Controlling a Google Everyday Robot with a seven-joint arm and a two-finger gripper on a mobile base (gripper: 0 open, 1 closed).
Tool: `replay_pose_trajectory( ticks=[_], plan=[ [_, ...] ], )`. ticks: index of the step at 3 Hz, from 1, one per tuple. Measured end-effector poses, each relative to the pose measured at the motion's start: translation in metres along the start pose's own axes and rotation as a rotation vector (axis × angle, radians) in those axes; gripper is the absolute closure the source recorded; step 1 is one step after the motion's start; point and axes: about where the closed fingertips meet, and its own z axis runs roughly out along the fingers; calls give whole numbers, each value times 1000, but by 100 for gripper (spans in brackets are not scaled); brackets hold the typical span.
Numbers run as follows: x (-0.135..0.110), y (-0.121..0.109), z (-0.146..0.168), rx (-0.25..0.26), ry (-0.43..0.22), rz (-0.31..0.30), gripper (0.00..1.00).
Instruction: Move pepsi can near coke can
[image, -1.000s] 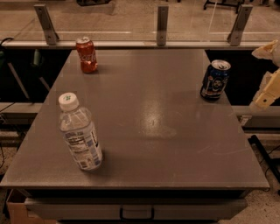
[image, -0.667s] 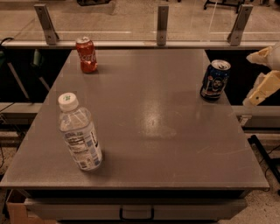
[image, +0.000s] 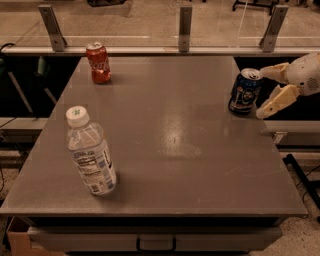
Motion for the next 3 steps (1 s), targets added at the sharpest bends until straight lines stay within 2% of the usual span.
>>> replay_pose_trajectory(
  ticks=[1, 2, 3],
  plan=[
    [-18, 0, 20, -44, -147, 16, 0],
    [-34, 6, 30, -91, -251, 40, 16],
    [-49, 20, 32, -146, -330, 59, 40]
  ],
)
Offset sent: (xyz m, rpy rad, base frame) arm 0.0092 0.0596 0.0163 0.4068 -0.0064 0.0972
